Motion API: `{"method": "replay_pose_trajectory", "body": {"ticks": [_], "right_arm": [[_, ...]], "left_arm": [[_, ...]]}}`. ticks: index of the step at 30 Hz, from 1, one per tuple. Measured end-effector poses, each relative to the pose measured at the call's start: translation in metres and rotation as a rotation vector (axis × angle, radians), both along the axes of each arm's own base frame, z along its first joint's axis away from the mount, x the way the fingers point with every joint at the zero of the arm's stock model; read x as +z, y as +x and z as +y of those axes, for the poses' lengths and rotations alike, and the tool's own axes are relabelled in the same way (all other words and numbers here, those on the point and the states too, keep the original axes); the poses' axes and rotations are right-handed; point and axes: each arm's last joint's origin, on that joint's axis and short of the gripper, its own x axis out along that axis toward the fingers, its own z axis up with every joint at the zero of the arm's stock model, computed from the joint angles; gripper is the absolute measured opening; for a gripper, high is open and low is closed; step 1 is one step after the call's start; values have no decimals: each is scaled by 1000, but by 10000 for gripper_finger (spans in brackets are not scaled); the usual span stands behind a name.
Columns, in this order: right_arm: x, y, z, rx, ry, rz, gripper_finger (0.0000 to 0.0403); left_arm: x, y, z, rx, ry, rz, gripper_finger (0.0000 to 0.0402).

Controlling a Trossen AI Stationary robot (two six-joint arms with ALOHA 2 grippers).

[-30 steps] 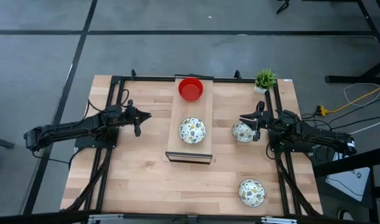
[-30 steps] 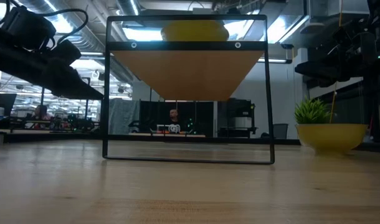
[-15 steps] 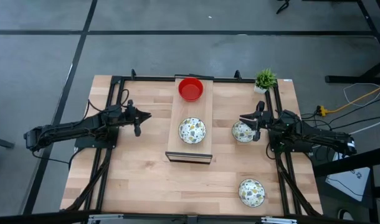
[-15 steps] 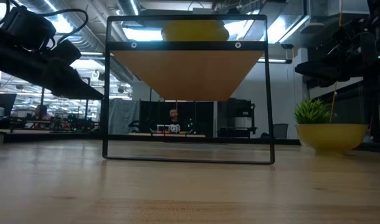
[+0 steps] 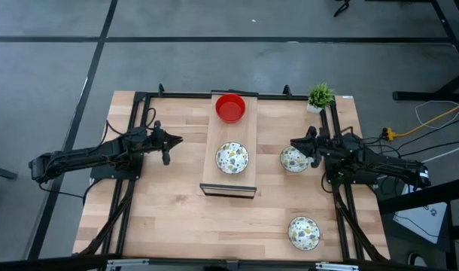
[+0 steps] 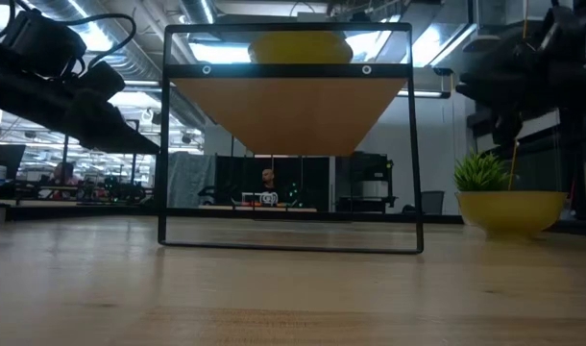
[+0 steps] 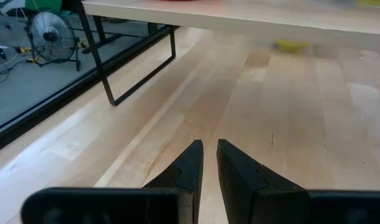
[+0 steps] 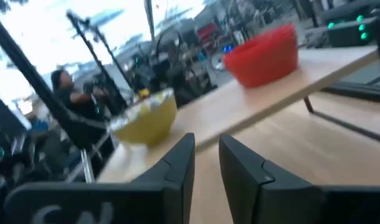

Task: Pick & Place Mini bowls
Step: Stack the top white bowl on top of the white bowl on the shelf

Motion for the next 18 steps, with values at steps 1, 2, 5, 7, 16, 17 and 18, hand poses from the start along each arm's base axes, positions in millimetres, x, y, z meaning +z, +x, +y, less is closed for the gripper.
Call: {"method": "replay_pose_trajectory", "body": {"ticks": [1,2,5,7,16,17,18], "right_arm": [[1,0,0,-17,11,-17,75],[3,-1,-1,-42,10,-36,75],[9,-2,-4,-147,-6,-94,75],[13,-4,-5,-205,33,-150,75],[50,-20,-1,-146,16,-585,75],[54,-22,1,-87,-22,-627,75],[58,-25,4,-36,-53,-664,75]], "left_arm": [[0,0,0,0,0,0,43],[0,0,0,0,0,0,43],[0,0,0,0,0,-1,43],[0,0,0,0,0,0,43],[0,0,0,0,0,-1,43],[0,0,0,0,0,-1,43],[0,0,0,0,0,-1,43]]}}
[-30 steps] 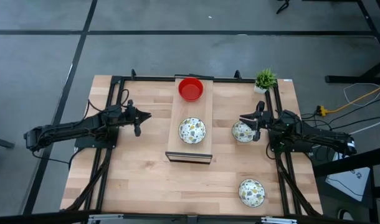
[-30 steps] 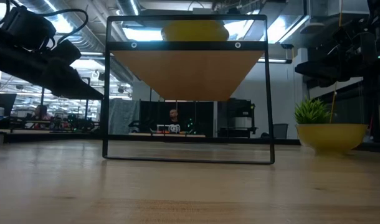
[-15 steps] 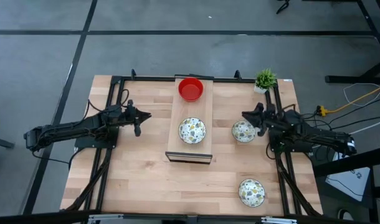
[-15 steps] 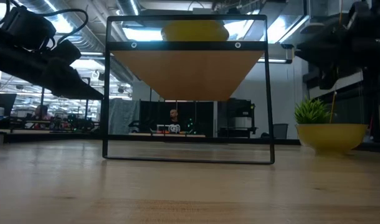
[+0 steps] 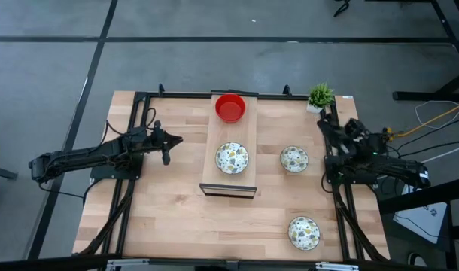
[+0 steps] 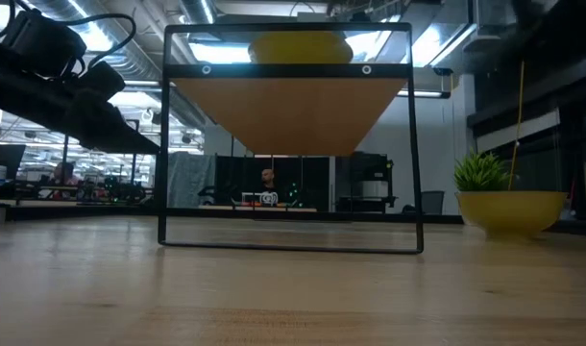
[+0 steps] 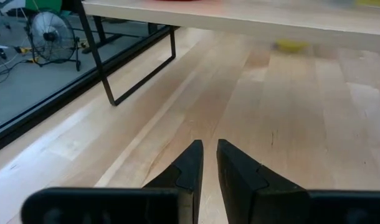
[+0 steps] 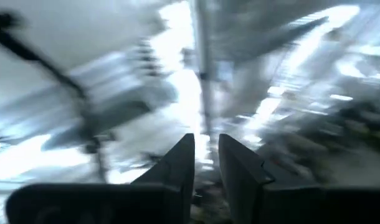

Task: Pick & Place Mini bowls
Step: Stack the top white bowl on top of the white bowl on the shelf

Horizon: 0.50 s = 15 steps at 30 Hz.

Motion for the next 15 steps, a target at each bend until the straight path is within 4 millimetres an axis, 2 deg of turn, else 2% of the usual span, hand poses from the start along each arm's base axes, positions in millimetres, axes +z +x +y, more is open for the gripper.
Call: {"method": "replay_pose_trajectory", "body": {"ticks": [3,9,12,15], "right_arm": [[15,-6,4,69,-66,-54,75],[41,-12,11,173,-221,-58,75],[49,-7,13,220,-247,-10,79],[54,2,14,307,-270,100,100]], "left_arm": [[0,0,0,0,0,0,43],[0,0,0,0,0,0,43],[0,0,0,0,0,0,43],[0,0,0,0,0,0,43]]}}
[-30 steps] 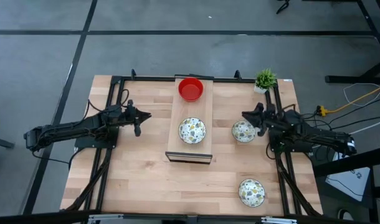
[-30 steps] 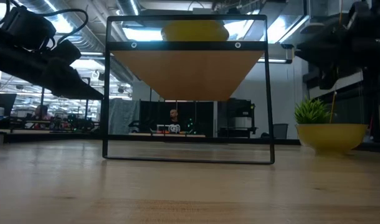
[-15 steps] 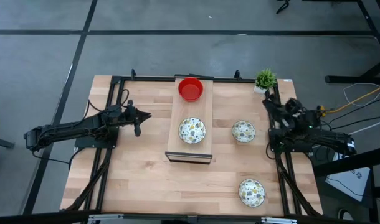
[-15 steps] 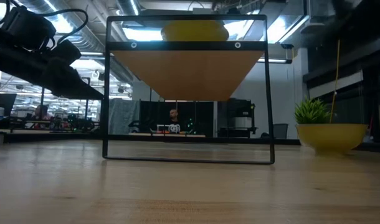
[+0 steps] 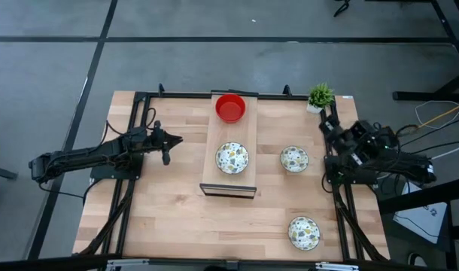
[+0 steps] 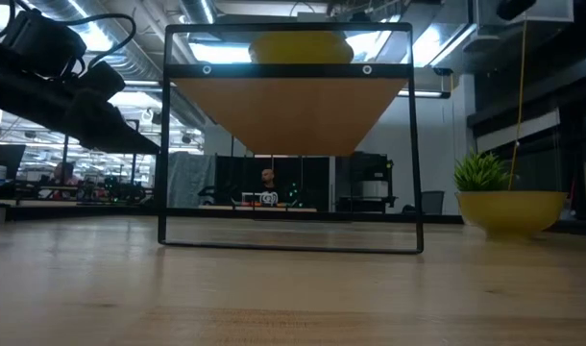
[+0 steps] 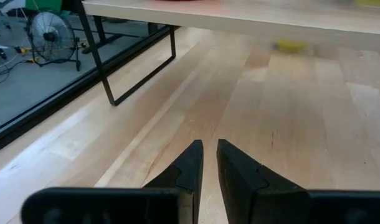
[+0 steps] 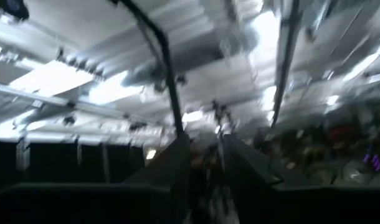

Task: Pick & Place Mini bowls
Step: Stack the top white bowl on top of the white bowl on the shelf

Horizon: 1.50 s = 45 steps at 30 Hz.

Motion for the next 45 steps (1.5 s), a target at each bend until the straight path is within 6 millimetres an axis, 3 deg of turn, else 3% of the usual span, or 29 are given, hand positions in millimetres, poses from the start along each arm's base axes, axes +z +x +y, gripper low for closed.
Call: {"method": "replay_pose_trajectory", "body": {"ticks": [5,10,19,29,34,37,45], "right_arm": [[0,20,4,154,-14,160,148],[-3,36,0,95,150,243,172],[-11,47,-7,-89,285,295,177],[-23,64,0,113,216,438,177],[-30,76,3,140,228,645,177],[-26,82,5,136,250,831,177],[11,87,13,130,264,1134,177]], "left_arm": [[0,0,0,0,0,-1,43],[0,0,0,0,0,-1,43],[0,0,0,0,0,0,43],[0,0,0,0,0,-1,43],[0,0,0,0,0,0,43],[0,0,0,0,0,-1,43],[0,0,0,0,0,0,43]]}}
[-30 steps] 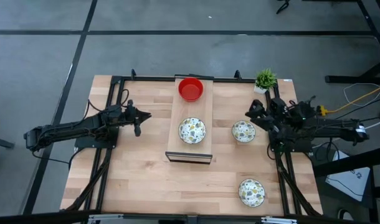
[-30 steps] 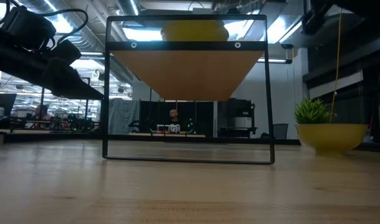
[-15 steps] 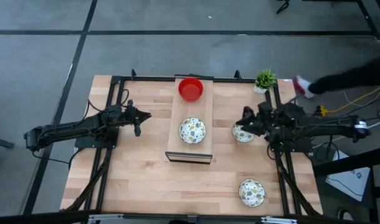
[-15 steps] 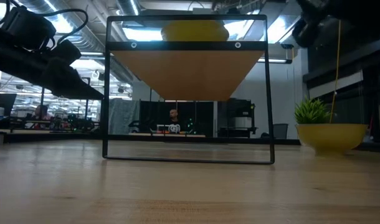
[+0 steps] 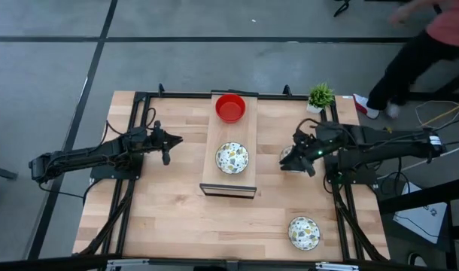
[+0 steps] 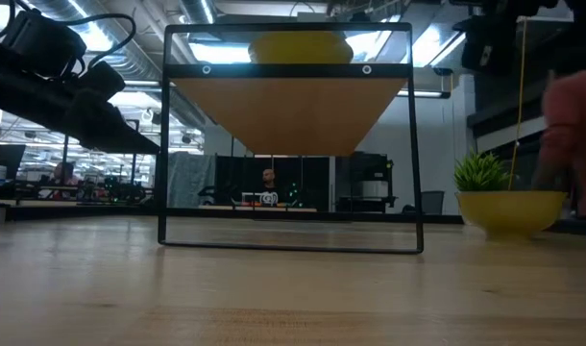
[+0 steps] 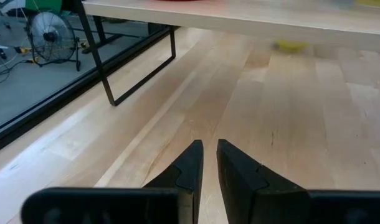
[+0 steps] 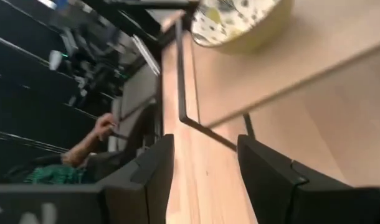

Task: Pick & Place Mini bowls
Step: Stack the top white bowl on top of the white bowl on the shelf

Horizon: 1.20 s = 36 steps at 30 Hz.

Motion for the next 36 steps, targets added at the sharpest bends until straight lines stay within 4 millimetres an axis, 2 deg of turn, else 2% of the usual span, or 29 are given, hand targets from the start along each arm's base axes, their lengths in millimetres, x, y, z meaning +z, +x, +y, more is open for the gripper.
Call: {"method": "replay_pose_trajectory", "body": {"ticks": [2,5,12,22,29,36], "right_arm": [[6,0,1,-19,1,70,177],[4,1,3,-63,8,213,177],[-18,12,11,-100,28,485,177],[-57,42,13,-172,-118,714,177],[-79,47,11,-236,-226,883,177],[-92,54,12,-235,-246,950,177]], "left_arm": [[0,0,0,0,0,0,43],[0,0,0,0,0,0,43],[0,0,0,0,0,0,43],[0,0,0,0,0,0,43],[0,0,0,0,0,0,43],[0,0,0,0,0,0,43]]}}
